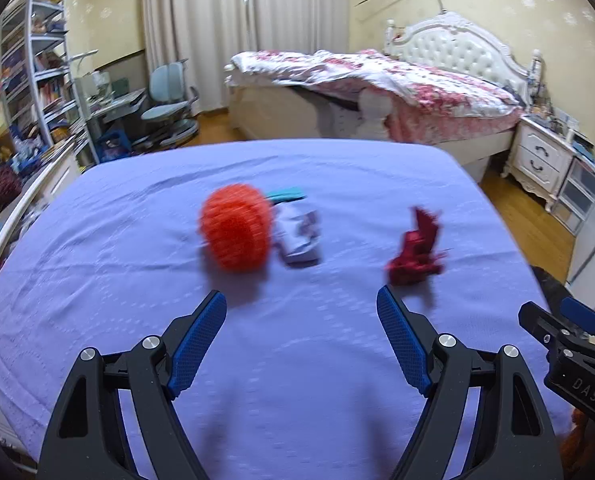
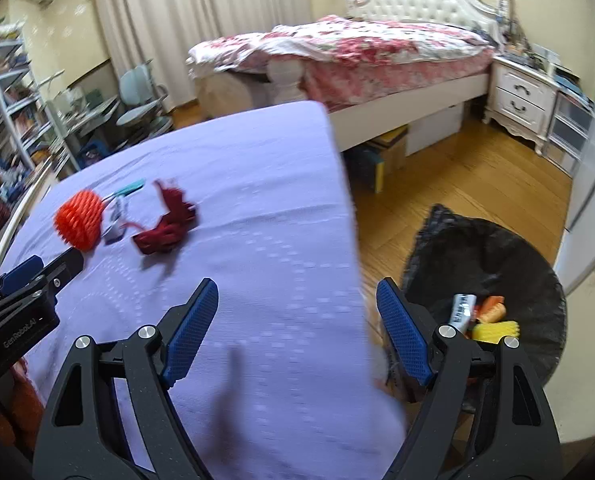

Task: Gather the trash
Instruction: 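Move both tools back over the table toward the red cloth and orange net, then grasp the red cloth with the right gripper while the left gripper grasps the orange mesh net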

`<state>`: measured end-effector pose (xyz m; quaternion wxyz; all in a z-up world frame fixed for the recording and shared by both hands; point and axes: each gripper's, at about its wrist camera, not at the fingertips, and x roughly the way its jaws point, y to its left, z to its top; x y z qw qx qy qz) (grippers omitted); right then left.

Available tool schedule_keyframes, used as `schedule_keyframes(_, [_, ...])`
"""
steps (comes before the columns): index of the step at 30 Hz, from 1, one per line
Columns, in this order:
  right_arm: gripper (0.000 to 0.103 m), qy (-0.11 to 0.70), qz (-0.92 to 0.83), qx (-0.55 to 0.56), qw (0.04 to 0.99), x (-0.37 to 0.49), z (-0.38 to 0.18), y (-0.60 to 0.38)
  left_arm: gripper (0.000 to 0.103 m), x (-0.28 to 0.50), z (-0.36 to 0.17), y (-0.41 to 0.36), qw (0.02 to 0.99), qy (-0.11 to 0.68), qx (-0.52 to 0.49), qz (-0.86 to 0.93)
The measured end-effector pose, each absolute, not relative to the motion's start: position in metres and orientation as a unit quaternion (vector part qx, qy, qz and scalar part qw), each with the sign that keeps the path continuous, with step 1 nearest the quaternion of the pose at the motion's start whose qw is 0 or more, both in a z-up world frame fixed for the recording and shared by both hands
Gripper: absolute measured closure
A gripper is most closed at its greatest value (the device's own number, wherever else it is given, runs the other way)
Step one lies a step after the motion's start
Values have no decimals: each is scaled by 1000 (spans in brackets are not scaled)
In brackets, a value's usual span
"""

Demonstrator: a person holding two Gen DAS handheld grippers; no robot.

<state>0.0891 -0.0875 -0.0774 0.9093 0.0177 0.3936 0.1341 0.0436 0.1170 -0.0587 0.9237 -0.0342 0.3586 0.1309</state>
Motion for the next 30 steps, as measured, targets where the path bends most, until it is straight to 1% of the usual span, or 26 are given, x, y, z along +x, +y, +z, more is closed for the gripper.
schedule_keyframes(6, [23, 406, 168, -15, 898, 95, -81, -33, 25, 35, -73, 154, 909, 377, -50, 171])
schedule_keyframes(14, [24, 406, 179, -38, 895, 107, -84, 19, 25, 31, -79, 173, 904, 381, -72, 179])
schedule_keyframes(17, [31, 408, 178, -45, 894, 117, -86, 32, 25, 31, -79, 176, 905, 380, -75, 179])
schedule_keyframes(18, [38, 411, 178, -47, 893, 120, -86, 35, 25, 32, -79, 177, 904, 380, -77, 178])
schedule_keyframes(20, [44, 416, 177, -49, 891, 123, -88, 38, 25, 32, -80, 179, 904, 382, -81, 175])
schedule_keyframes(21, [52, 422, 177, -52, 888, 127, -90, 41, 25, 33, -80, 179, 904, 382, -80, 173])
schedule_keyframes(22, [55, 421, 176, -53, 888, 127, -88, 40, 25, 33, -80, 179, 905, 382, -80, 170])
schedule_keyframes(25, [61, 421, 179, -54, 887, 129, -88, 39, 24, 35, -80, 176, 909, 378, -76, 156])
schedule_keyframes(30, [62, 421, 174, -45, 889, 134, -89, 28, 23, 42, -79, 175, 913, 374, -72, 147])
